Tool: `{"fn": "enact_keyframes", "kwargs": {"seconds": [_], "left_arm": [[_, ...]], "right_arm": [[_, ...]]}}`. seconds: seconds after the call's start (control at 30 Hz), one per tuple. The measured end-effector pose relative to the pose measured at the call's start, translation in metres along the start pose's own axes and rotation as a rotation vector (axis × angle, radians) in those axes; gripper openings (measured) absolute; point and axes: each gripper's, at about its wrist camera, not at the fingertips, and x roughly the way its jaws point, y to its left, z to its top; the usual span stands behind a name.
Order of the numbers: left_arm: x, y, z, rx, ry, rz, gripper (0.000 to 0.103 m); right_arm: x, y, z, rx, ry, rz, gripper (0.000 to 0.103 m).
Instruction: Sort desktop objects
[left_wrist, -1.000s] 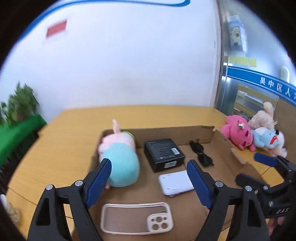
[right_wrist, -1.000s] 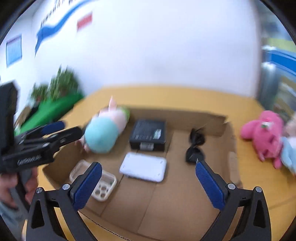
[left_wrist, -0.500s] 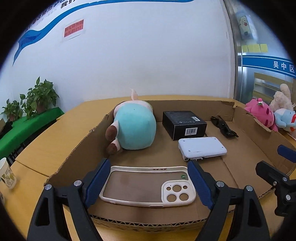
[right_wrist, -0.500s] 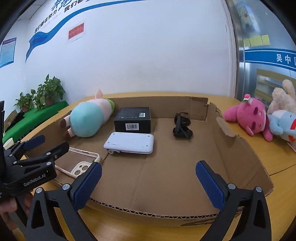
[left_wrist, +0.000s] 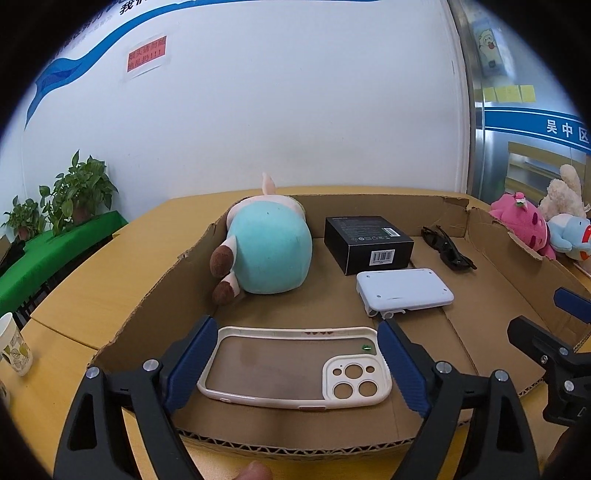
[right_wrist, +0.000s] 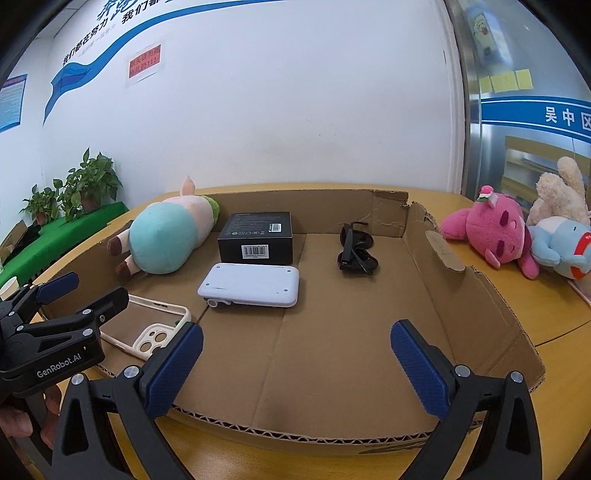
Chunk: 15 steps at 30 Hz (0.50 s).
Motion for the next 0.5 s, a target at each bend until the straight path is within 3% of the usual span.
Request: {"fn": "enact_keyframes", "kwargs": {"seconds": [0.5], "left_arm": [[-0.0011,-0.0001,-0.0007,0.002,0.000,0.000,0.089]], "right_arm": [[0.0009,0.0000,-0.0002,0.001,0.000,0.000,0.103]]}}
